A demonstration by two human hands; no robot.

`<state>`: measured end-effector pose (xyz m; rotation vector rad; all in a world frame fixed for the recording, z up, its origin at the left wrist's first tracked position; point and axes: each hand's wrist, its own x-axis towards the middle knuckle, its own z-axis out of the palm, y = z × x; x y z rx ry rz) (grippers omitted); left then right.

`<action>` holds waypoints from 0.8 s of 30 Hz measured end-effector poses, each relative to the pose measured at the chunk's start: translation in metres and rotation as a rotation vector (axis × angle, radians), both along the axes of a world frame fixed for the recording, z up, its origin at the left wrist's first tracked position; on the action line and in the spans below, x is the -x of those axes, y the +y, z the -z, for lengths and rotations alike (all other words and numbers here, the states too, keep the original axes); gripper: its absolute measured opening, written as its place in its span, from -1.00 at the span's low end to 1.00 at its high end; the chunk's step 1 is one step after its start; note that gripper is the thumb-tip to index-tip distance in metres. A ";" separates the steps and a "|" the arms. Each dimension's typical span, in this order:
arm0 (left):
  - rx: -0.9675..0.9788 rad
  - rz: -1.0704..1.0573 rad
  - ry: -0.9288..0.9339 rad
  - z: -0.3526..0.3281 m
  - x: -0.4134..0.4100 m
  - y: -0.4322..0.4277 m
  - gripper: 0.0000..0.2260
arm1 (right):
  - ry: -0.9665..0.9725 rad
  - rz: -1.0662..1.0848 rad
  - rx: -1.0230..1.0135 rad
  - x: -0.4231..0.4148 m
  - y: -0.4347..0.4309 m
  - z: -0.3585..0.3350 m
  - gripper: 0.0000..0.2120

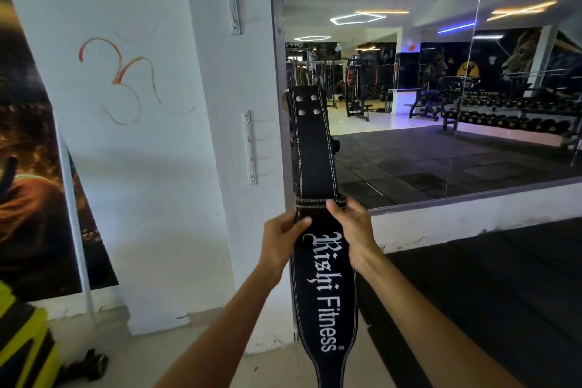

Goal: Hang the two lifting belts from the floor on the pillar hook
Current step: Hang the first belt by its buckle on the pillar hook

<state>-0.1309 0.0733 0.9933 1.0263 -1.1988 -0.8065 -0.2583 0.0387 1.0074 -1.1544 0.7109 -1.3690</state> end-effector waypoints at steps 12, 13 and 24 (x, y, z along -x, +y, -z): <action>-0.170 0.010 -0.060 0.030 -0.022 0.004 -0.93 | 0.047 0.044 -0.003 -0.003 -0.015 -0.013 -0.96; -0.109 -0.025 -0.020 0.013 -0.021 -0.002 -0.92 | 0.050 0.034 -0.007 -0.005 -0.014 -0.011 -0.96; -0.137 0.038 0.011 0.026 -0.033 0.008 -0.79 | 0.079 0.014 0.102 -0.012 -0.022 -0.021 -0.95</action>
